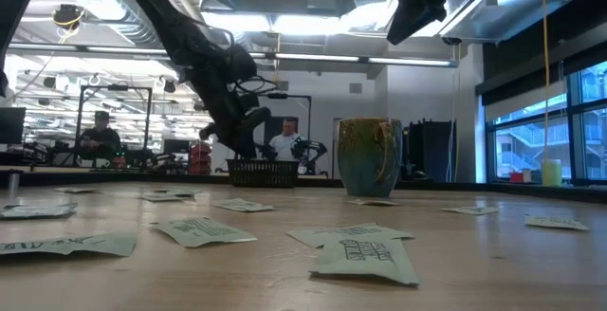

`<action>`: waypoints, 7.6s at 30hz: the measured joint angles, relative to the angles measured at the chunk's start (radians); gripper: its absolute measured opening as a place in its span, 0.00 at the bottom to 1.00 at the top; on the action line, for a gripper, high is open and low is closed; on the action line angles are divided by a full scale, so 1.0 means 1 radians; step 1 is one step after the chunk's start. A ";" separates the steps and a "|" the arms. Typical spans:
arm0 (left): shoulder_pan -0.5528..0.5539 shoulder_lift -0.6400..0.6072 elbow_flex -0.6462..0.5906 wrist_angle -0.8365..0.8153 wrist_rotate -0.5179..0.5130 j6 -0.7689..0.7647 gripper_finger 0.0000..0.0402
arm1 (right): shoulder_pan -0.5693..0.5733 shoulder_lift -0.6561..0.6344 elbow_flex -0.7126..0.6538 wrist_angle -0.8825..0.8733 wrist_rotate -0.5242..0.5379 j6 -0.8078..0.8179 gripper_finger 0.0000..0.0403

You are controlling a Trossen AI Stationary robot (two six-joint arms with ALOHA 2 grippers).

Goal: Pick and place Stevia / Truvia into bins
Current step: Put the stevia packet into the black container

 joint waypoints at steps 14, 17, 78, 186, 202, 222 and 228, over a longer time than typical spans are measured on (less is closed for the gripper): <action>-0.054 -0.229 0.000 -0.009 0.188 0.137 0.13 | 0.000 0.000 0.000 -0.001 0.000 -0.006 0.27; -0.103 -0.274 0.000 -0.072 0.278 0.277 0.15 | 0.000 0.000 0.000 0.000 0.000 -0.014 0.27; -0.372 -0.122 -0.268 -0.301 0.115 0.448 0.10 | 0.000 0.002 0.000 0.018 0.000 -0.059 0.27; -0.563 -0.183 -0.108 -0.556 0.084 0.340 0.18 | -0.001 0.003 0.000 0.016 0.000 -0.088 0.27; -0.594 -0.136 -0.128 -0.525 0.078 0.351 0.15 | -0.001 0.003 0.000 0.019 0.000 -0.085 0.27; -0.597 -0.045 -0.076 -0.540 0.013 0.316 0.01 | -0.001 0.003 0.000 0.018 0.000 -0.085 0.27; -0.511 -0.121 0.027 -0.563 0.047 0.270 0.01 | -0.001 0.003 0.000 0.017 0.000 -0.086 0.27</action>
